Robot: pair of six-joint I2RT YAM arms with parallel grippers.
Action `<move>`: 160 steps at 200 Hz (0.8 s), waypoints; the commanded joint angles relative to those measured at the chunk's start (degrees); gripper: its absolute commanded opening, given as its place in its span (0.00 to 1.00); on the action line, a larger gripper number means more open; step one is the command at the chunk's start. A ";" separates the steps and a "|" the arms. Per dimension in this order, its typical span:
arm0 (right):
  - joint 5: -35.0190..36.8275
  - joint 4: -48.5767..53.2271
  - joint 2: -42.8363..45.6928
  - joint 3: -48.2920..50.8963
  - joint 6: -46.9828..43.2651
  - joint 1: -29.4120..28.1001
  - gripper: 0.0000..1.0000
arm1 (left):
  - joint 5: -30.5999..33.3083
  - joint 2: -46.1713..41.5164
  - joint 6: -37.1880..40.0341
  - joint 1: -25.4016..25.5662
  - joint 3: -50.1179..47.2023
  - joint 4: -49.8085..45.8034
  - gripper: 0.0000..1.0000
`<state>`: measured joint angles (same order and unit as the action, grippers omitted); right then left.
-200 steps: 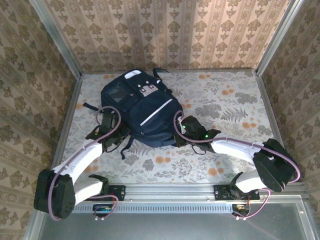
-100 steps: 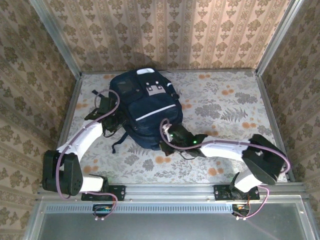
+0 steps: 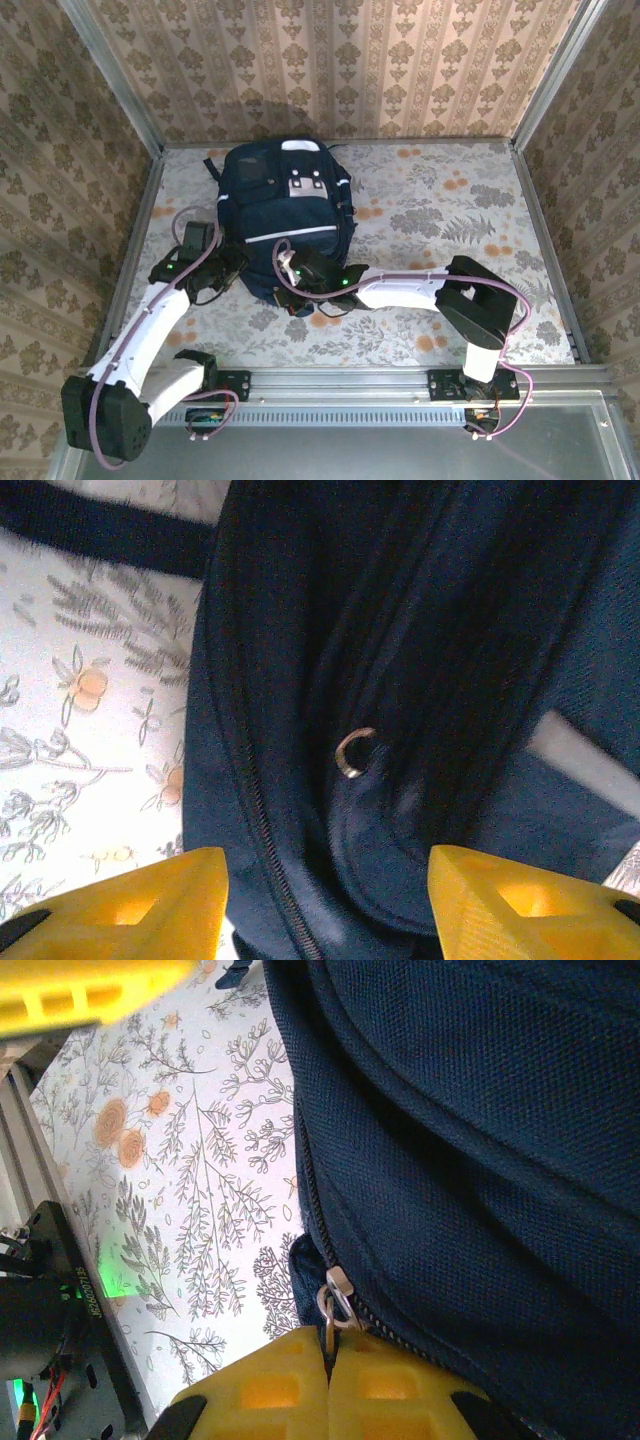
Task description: Pack the student bag
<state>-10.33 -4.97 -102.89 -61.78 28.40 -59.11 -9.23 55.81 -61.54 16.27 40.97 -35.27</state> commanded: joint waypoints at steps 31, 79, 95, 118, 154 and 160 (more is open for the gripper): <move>-0.54 -3.91 0.25 0.75 1.08 -0.30 0.00 | -0.79 1.13 -6.66 3.28 -5.16 2.62 0.53; -0.32 -4.37 0.97 2.26 1.05 -0.30 0.00 | 1.21 3.46 -6.50 3.59 -5.64 8.31 0.35; 0.18 -4.27 1.67 3.08 0.61 -0.21 0.00 | 2.35 4.35 -6.07 3.59 -5.60 9.31 0.25; 0.84 -4.19 2.67 4.58 0.32 -0.05 0.00 | 3.51 5.90 -5.44 3.53 -5.59 9.84 0.11; 2.25 -2.69 4.77 7.18 -0.09 0.79 0.00 | 4.72 6.78 -4.34 3.32 -5.54 9.71 0.00; 2.52 -2.52 5.20 7.74 -0.09 1.05 0.00 | 4.99 6.70 -4.06 3.25 -5.46 9.54 0.00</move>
<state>-9.26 -8.93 -100.99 -56.34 28.86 -58.83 -8.03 62.30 -67.09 19.90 35.86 -26.94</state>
